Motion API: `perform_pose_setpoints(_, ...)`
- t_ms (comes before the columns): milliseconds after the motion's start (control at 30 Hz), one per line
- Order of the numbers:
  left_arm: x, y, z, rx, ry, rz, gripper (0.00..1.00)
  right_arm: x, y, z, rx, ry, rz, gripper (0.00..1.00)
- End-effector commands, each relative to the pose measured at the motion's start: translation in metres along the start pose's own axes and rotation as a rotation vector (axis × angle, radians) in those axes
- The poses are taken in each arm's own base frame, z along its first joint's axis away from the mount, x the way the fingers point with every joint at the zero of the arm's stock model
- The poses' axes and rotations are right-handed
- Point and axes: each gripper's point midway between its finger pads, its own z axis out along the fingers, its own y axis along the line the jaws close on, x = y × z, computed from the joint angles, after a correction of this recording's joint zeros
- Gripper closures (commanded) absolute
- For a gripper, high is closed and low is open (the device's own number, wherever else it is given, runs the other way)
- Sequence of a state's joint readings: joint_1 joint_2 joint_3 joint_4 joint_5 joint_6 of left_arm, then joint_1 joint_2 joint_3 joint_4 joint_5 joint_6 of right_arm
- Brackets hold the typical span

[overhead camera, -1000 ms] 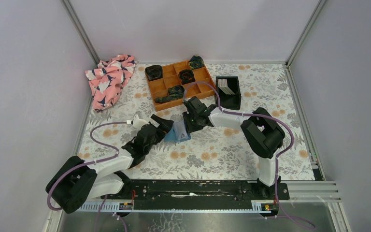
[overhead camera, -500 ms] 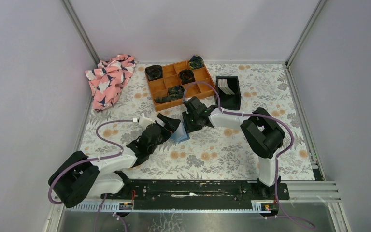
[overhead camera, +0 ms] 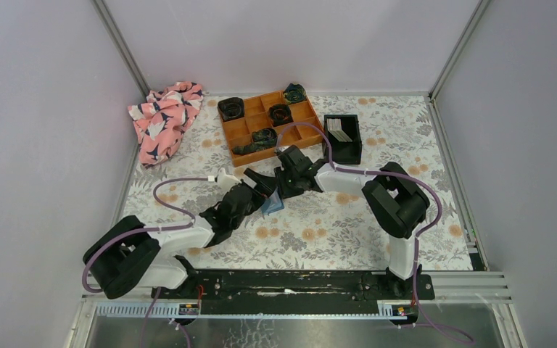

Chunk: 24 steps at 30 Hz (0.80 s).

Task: Put the credit cards into the card holder
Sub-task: Close the card holder at the center of the board.

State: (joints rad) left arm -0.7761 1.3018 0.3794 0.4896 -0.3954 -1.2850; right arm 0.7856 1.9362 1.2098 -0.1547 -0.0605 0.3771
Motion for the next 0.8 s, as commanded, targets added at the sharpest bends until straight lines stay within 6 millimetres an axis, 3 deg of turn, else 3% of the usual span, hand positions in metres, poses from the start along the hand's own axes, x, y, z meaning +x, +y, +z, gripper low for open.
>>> perform_pose_setpoints(0,-0.006,-0.029,0.004,0.079,-0.049,-0.055,0.00,0.017,-0.013,-0.005,0.060,0.036,-0.005,0.63)
perform_pose_setpoints(433,-0.006,-0.025,-0.003,0.112,-0.088,-0.166,0.02,0.012,-0.018,-0.011,0.086,0.000,0.014,0.62)
perform_pose_setpoints(600,-0.007,-0.017,-0.007,0.114,-0.098,-0.207,0.13,0.010,-0.020,-0.011,0.093,-0.005,0.020,0.62)
perform_pose_setpoints(767,-0.006,-0.010,-0.007,0.105,-0.097,-0.219,0.34,0.010,-0.021,-0.010,0.098,-0.004,0.023,0.62)
